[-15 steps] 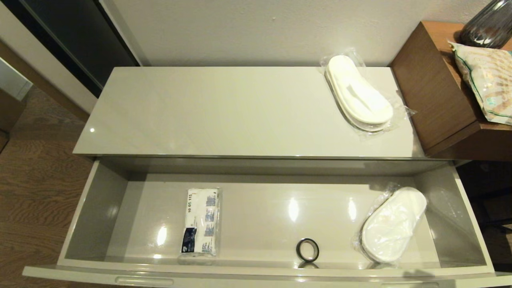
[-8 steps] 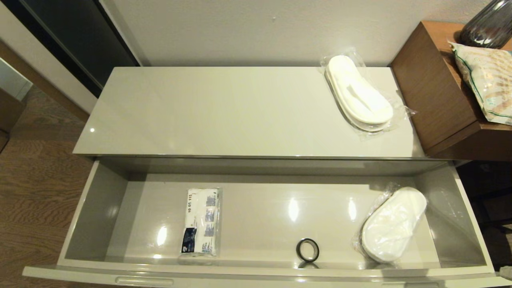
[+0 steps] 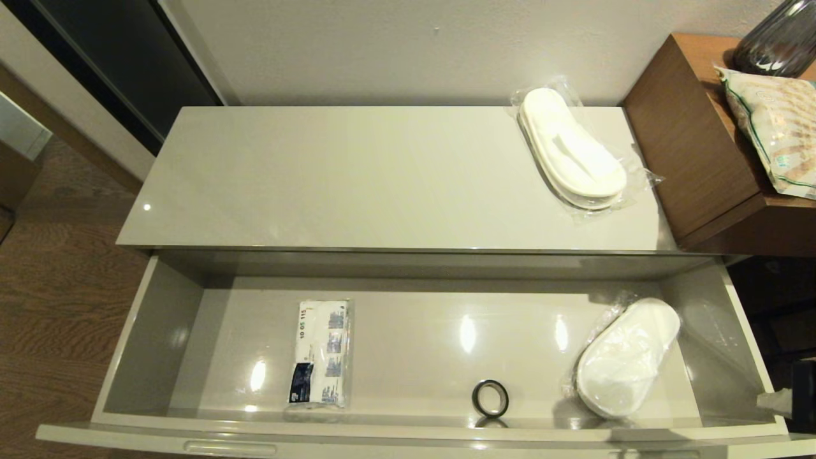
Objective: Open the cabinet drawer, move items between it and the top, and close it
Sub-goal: Take out the disposable slippers from the drawer
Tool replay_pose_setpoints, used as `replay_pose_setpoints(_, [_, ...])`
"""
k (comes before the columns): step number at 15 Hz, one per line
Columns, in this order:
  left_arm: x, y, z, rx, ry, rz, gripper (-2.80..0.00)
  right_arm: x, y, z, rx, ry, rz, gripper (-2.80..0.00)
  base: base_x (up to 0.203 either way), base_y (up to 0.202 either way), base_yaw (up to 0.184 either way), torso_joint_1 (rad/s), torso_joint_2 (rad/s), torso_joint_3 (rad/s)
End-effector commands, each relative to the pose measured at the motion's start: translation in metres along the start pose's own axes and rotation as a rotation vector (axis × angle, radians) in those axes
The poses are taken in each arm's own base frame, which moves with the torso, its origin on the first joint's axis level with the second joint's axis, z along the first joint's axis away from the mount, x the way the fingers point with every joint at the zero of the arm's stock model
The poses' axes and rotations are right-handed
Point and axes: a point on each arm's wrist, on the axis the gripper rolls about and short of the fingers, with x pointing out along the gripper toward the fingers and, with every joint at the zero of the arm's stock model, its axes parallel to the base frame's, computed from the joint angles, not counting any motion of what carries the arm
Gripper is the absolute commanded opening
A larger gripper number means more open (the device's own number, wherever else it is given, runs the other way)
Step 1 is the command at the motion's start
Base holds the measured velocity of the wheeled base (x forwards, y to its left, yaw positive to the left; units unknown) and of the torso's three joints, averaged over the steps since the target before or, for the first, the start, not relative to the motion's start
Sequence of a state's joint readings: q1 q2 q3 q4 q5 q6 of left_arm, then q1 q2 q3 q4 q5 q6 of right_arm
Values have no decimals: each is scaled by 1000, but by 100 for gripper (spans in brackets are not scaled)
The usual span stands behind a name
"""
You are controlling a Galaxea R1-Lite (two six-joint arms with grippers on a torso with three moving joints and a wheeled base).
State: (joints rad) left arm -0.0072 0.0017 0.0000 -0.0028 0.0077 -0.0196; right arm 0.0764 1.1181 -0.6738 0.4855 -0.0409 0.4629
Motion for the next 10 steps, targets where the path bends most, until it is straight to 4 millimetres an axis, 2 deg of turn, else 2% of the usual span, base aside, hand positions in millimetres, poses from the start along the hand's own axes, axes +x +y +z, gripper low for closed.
replay_pose_setpoints(1, [0, 0, 0, 0, 0, 0, -280, 19, 5, 8, 26, 58, -31, -280, 0, 0, 0, 0, 0, 0])
replay_pose_setpoints(7, [0, 0, 0, 0, 0, 0, -280, 63, 16, 27, 173, 87, -60, -280, 0, 0, 0, 0, 0, 0])
replay_pose_setpoints(9, [0, 0, 0, 0, 0, 0, -280, 83, 16, 30, 200, 120, -103, -280, 0, 0, 0, 0, 0, 0])
replay_pose_setpoints(10, [0, 0, 0, 0, 0, -1, -280, 94, 15, 33, 216, 135, -125, 0, 0, 0, 0, 0, 0, 0])
